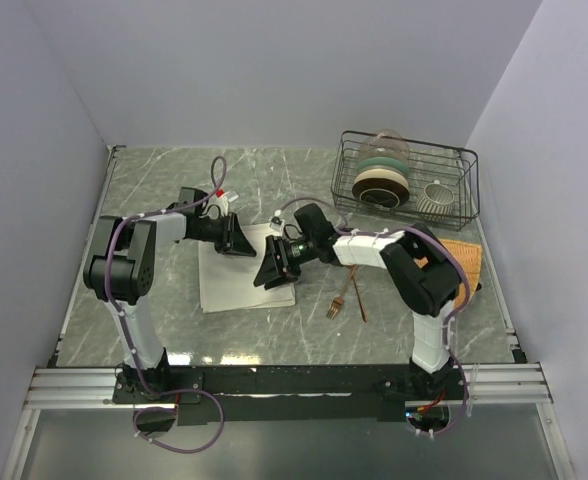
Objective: Fold the napkin into a case and place the utensils inside
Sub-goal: Smooth out the upper triangle-folded napkin at the center of the board.
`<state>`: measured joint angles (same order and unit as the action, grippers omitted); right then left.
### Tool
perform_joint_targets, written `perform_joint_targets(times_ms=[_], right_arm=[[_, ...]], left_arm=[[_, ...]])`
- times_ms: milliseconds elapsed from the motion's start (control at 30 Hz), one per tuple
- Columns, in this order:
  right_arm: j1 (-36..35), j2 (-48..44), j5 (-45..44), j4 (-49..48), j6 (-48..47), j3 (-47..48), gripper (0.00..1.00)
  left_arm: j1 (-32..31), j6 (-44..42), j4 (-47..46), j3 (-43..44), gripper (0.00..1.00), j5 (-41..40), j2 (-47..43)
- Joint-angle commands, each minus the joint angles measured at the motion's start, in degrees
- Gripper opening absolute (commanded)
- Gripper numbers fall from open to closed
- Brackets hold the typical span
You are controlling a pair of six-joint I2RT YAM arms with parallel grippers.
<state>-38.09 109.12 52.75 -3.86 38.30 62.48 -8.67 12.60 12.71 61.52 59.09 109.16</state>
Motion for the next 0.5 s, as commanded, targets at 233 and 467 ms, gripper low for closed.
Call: perform_joint_targets(times_ms=[233, 467], right_arm=[[0.5, 9.7, 3.0, -13.0, 10.1, 2.7, 0.72], [2.4, 11.5, 4.6, -15.2, 12.2, -5.2, 0.72]], left_arm=[[0.1, 2.0, -0.9, 3.5, 0.17, -1.0, 4.7], [1.1, 0.8, 1.1, 3.6, 0.12, -2.2, 8.8]])
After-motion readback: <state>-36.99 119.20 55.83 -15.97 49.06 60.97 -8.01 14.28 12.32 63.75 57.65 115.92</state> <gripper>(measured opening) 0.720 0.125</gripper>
